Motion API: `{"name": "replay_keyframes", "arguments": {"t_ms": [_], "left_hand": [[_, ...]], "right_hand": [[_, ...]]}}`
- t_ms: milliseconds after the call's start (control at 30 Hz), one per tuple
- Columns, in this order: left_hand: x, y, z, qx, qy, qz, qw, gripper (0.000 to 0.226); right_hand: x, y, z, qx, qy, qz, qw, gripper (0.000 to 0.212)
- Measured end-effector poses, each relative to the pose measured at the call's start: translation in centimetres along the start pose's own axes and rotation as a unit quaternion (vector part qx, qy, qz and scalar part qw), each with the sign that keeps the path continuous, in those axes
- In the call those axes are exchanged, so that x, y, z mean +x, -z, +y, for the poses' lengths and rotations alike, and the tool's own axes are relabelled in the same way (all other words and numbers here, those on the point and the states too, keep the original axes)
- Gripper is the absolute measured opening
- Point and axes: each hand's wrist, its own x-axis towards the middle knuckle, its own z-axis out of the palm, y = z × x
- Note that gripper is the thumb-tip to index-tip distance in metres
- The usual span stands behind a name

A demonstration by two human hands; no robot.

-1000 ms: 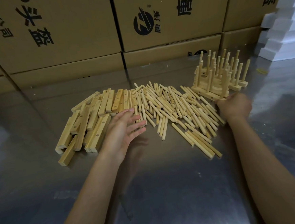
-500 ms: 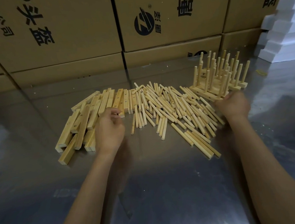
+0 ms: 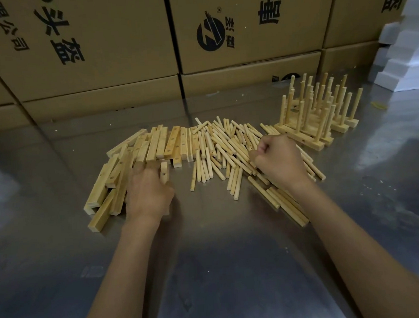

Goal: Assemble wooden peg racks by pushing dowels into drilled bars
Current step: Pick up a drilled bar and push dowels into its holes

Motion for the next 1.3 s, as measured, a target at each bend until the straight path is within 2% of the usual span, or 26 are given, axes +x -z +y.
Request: {"name": "replay_keyframes", "arguments": {"t_ms": [133,300,433,500,633,700,800,900,1000,1033,1100,1133,1200,1267,1300], "left_hand": [[0.0,0.1,0.1,0.043,0.029,-0.007,0.999,0.030],[0.1,0.3,0.4,0.028,0.048,-0.027,0.998,0.035],[-0.2,0.5,0.6,0.095,0.043,-0.038,0.994,0.037],[-0.3,0.9,0.4,0.112,0.050,-0.036,0.992,0.029],[0.1,1.6,-0.1,0.083,0.078,-0.035,0.993,0.013],[0.5,1.8,-0.4,0.059,0.084,-0.051,0.993,0.017],[0.6,1.7,-0.5,0.064,0.062,-0.073,0.993,0.030],[0.2,1.1,-0.3,0.126,0.019,-0.063,0.990,0.045],[-0.1,0.6,0.2,0.163,-0.022,-0.038,0.986,0.037],[-0.1,0.8,0.3,0.125,-0.014,-0.036,0.991,0.032],[-0.1,1.4,0.5,-0.061,0.042,-0.068,0.995,0.022],[-0.1,1.9,0.7,-0.186,0.075,-0.111,0.973,0.020],[-0.1,2.5,0.9,-0.380,0.090,-0.219,0.894,0.022],[0.0,2.6,0.7,-0.452,0.059,-0.317,0.832,0.028],[-0.1,2.6,0.7,-0.455,0.040,-0.357,0.815,0.031]], "right_hand": [[-1.2,-1.2,-1.1,-0.004,0.029,-0.029,0.999,0.023],[-2.6,-2.8,-2.4,0.001,0.077,-0.074,0.994,0.031],[-3.1,-3.3,-2.7,-0.009,0.094,-0.088,0.992,0.029],[-3.2,-3.3,-2.8,-0.011,0.096,-0.090,0.991,0.028],[-3.2,-3.2,-2.9,-0.016,0.094,-0.086,0.992,0.032],[-3.1,-3.1,-2.9,-0.017,0.091,-0.084,0.992,0.033],[-3.2,-3.2,-3.0,-0.019,0.090,-0.085,0.992,0.032],[-3.2,-3.3,-2.9,-0.015,0.093,-0.087,0.992,0.032],[-3.1,-3.3,-2.8,-0.013,0.094,-0.084,0.992,0.031],[-3.2,-3.3,-2.9,-0.009,0.093,-0.082,0.992,0.031],[-3.2,-3.2,-3.2,0.027,0.079,-0.084,0.993,0.030],[-3.2,-3.1,-3.4,0.067,0.063,-0.094,0.991,0.027],[-3.2,-2.5,-4.1,0.177,0.009,-0.138,0.974,0.020],[-3.3,-1.9,-4.7,0.290,-0.047,-0.197,0.935,0.018],[-3.3,-1.7,-4.9,0.334,-0.060,-0.218,0.915,0.021]]}}
